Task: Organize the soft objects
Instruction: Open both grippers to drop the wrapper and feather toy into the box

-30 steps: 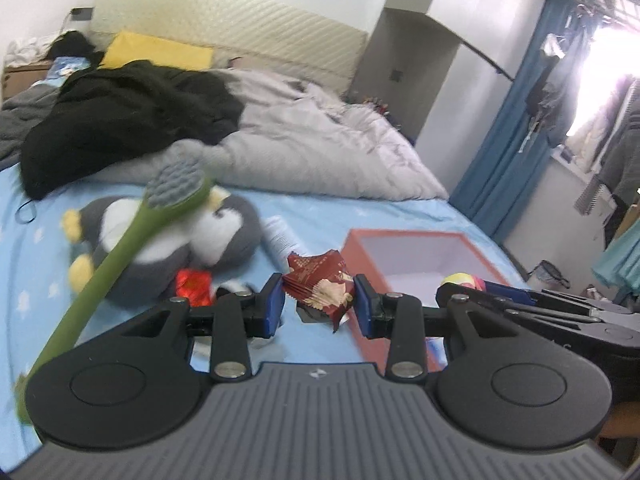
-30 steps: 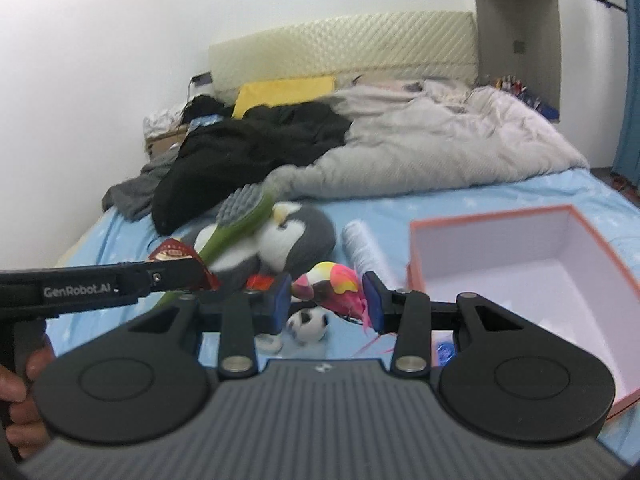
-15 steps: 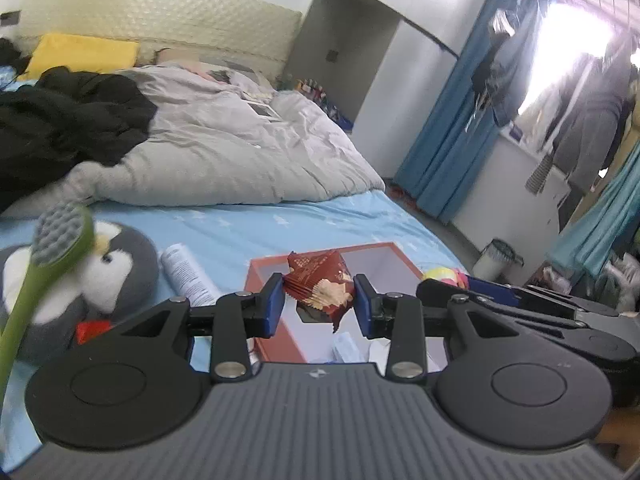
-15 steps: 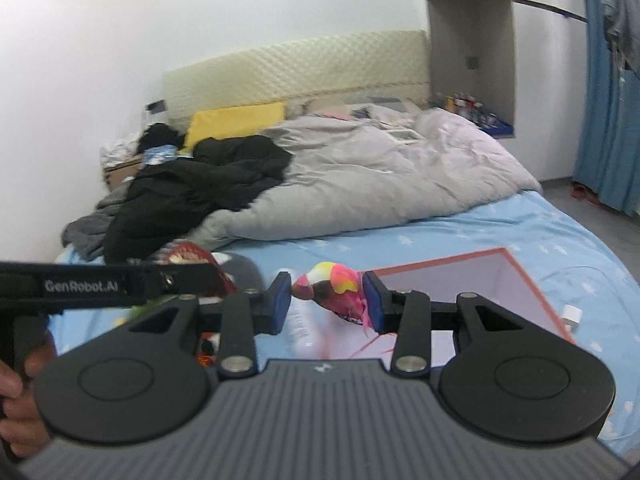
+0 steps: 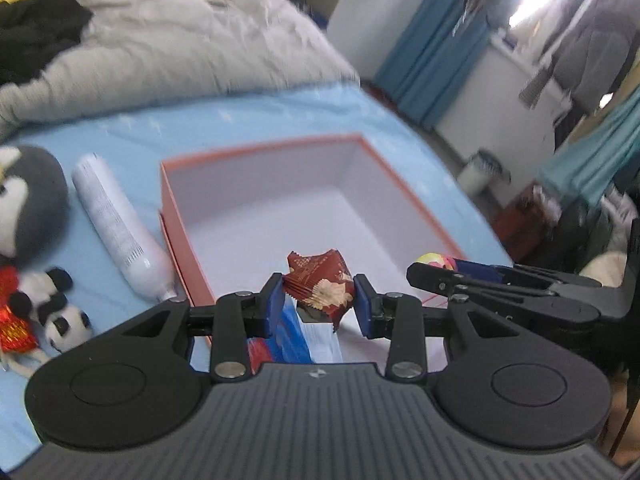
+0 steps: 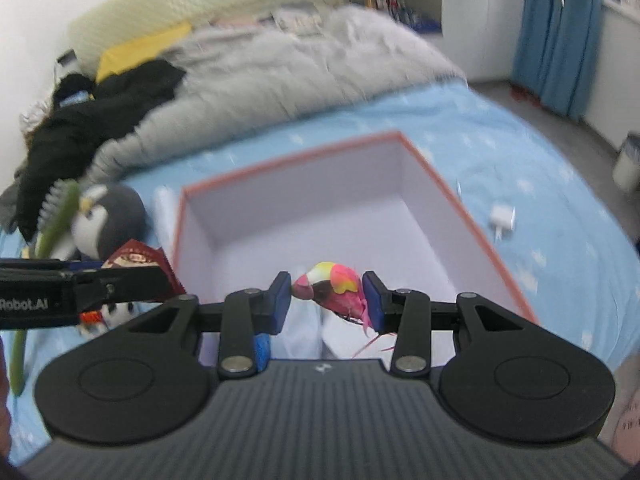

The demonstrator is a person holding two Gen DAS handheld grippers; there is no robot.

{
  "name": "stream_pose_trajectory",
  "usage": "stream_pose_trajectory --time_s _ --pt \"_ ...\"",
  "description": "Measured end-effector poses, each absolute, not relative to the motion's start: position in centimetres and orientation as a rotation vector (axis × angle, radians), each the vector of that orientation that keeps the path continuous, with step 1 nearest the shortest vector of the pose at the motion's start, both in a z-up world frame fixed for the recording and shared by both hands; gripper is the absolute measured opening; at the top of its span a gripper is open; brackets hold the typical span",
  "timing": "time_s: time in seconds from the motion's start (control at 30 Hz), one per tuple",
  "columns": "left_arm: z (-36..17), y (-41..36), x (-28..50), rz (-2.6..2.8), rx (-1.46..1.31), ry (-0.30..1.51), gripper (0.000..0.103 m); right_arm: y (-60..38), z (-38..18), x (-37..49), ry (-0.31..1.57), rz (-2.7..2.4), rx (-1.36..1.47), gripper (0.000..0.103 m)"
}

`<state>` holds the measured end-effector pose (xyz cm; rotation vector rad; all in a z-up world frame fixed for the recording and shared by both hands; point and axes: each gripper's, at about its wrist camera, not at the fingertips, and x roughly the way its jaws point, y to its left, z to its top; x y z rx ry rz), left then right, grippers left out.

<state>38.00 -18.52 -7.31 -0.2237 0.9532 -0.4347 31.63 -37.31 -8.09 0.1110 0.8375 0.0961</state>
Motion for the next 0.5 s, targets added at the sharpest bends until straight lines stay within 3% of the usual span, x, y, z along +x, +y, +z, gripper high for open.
stream_pose_trajectory --time_s 0.5 --pt "-10.9 -21.7 37.2 -0.472 -0.174 1.033 0.048 -40.0 -12.8 29.7 0.94 0.048 0.179 0.043"
